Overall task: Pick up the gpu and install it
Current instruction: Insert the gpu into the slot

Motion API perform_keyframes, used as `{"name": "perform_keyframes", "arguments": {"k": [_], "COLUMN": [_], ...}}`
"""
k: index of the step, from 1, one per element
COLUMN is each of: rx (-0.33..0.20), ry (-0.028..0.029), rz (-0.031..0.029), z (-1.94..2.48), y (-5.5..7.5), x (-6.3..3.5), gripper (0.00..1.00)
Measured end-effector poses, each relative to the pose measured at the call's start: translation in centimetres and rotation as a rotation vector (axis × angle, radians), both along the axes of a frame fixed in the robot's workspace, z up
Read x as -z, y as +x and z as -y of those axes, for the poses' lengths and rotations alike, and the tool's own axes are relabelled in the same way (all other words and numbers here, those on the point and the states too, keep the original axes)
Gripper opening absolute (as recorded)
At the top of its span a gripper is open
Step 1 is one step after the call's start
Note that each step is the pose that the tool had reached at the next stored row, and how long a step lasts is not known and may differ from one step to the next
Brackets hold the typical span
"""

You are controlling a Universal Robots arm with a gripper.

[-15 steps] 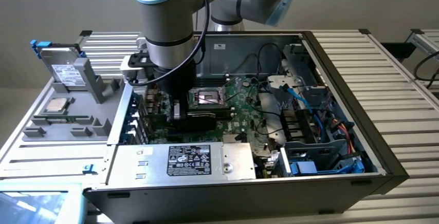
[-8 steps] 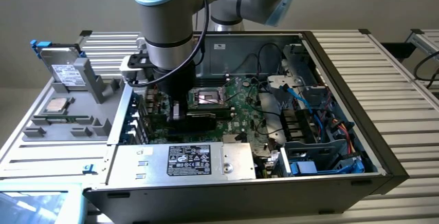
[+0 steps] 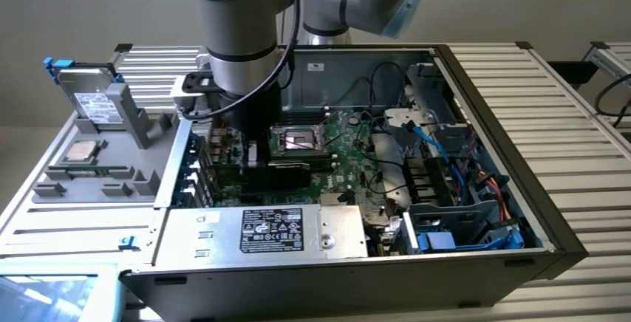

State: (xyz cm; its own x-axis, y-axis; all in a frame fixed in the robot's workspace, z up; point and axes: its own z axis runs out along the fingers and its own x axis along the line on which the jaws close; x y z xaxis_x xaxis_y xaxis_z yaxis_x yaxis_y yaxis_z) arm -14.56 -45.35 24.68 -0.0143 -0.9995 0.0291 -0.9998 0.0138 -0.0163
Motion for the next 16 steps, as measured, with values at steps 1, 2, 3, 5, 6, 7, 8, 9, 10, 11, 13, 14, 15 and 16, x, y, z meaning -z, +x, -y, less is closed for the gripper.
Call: {"name": "perform_keyframes", "arguments": {"k": [1, 2, 3, 5, 6, 7, 8, 9, 10, 11, 13, 14, 15, 16], "rx": [0.0, 0.0, 0.0, 0.001, 0.001, 0.001, 0.001, 0.001, 0.002, 0.002, 0.002, 0.002, 0.002, 0.001], "ry": [0.0002, 0.0, 0.0001, -0.0001, -0.0002, -0.0004, -0.0003, -0.0006, -0.0006, -0.0005, -0.0005, -0.0004, -0.0005, -0.0005], "rz": [0.0001, 0.0, 0.0001, 0.0001, 0.0001, -0.0002, -0.0001, -0.0004, -0.0014, -0.0029, -0.0046, -0.0046, -0.0046, -0.0046], "z": [0.0, 0.0, 0.0, 0.0, 0.0, 0.0, 0.0, 0.0, 0.0, 0.0, 0.0, 0.0, 0.0, 0.0], "y": [0.0, 0.0, 0.0, 0.0, 0.0, 0.0, 0.0, 0.0, 0.0, 0.0, 0.0, 0.0, 0.0, 0.0], "x": [-0.44, -0.9, -1.34, -2.24, -2.69, -3.14, -3.6, -4.06, -4.38, -4.67, -4.74, -4.74, -4.74, -4.74], "gripper": [0.49, 0.49, 0.49, 0.49, 0.49, 0.49, 0.49, 0.49, 0.49, 0.49, 0.49, 0.49, 0.49, 0.49]}}
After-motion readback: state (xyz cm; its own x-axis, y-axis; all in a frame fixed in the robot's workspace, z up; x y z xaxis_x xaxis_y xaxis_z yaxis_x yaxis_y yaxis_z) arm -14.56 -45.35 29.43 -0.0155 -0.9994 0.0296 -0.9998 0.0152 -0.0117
